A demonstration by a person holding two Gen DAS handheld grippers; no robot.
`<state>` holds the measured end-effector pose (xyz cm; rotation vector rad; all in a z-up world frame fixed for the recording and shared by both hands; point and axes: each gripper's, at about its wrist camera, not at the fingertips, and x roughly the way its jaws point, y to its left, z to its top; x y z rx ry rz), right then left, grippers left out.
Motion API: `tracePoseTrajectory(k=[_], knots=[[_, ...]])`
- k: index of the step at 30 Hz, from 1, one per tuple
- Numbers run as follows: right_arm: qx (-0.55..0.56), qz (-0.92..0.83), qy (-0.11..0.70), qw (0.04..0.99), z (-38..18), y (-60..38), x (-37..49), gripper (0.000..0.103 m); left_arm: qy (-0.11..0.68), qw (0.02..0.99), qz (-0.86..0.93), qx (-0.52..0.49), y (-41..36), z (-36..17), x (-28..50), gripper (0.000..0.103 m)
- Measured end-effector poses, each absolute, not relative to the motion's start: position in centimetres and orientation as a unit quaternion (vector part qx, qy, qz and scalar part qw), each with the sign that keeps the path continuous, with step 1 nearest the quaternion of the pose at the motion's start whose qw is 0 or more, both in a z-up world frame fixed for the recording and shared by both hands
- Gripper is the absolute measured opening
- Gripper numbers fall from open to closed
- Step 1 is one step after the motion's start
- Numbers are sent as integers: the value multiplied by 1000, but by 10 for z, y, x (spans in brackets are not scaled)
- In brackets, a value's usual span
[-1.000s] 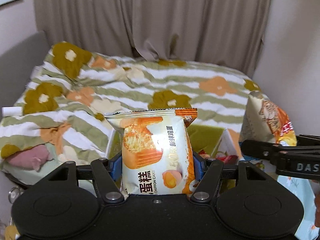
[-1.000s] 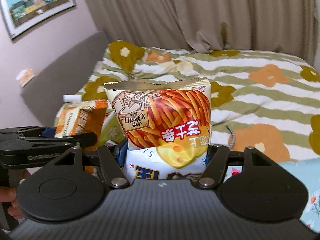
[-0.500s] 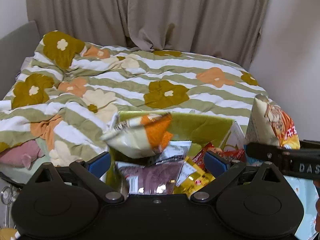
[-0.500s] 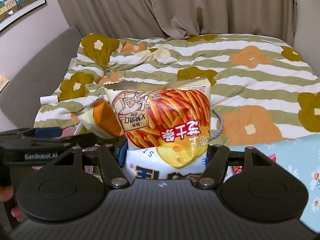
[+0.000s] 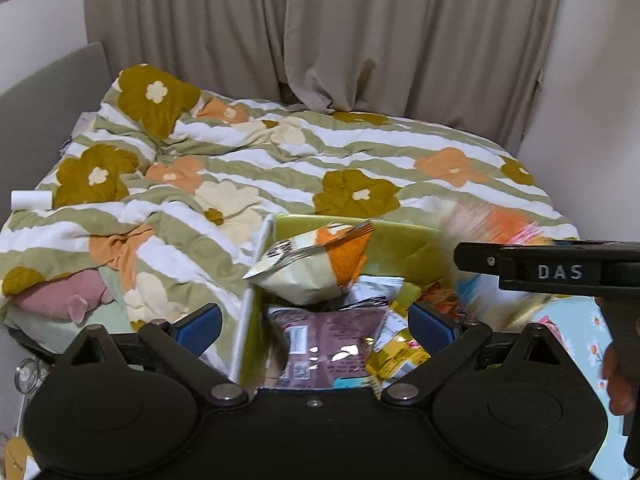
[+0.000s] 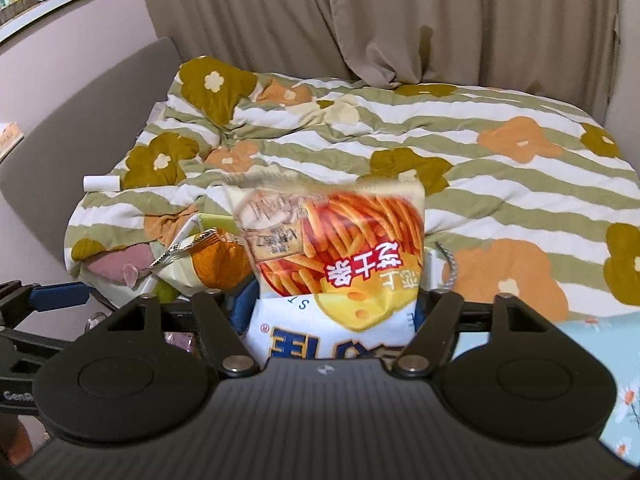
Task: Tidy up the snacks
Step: 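Carry both bags over the yellow box and open both tools to drop them, then move both tools back from the box toward the last snacks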
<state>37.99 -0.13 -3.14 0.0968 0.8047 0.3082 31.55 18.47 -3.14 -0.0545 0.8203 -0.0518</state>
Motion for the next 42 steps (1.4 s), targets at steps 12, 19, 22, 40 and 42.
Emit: tracePoseTrajectory(k=[12,19,22,40,42], knots=[[66,144,388,908,-37,-2,365,103,404,914,-22,-40,189,-36,298,101],[66,146,373,914,-17,-9,343,103,380,924,-35,-35,183,-18,282,101],[58,137,358,922,-5,-16,328,103,373,926,-42,-32,178,-11,276,101],[83,53,303,948,30,-133,249,103,325,941,-100,-5,95,15,233,101],[84,60,305,947,26,-151,246,103,322,942,-96,-5,78,14,227,101]])
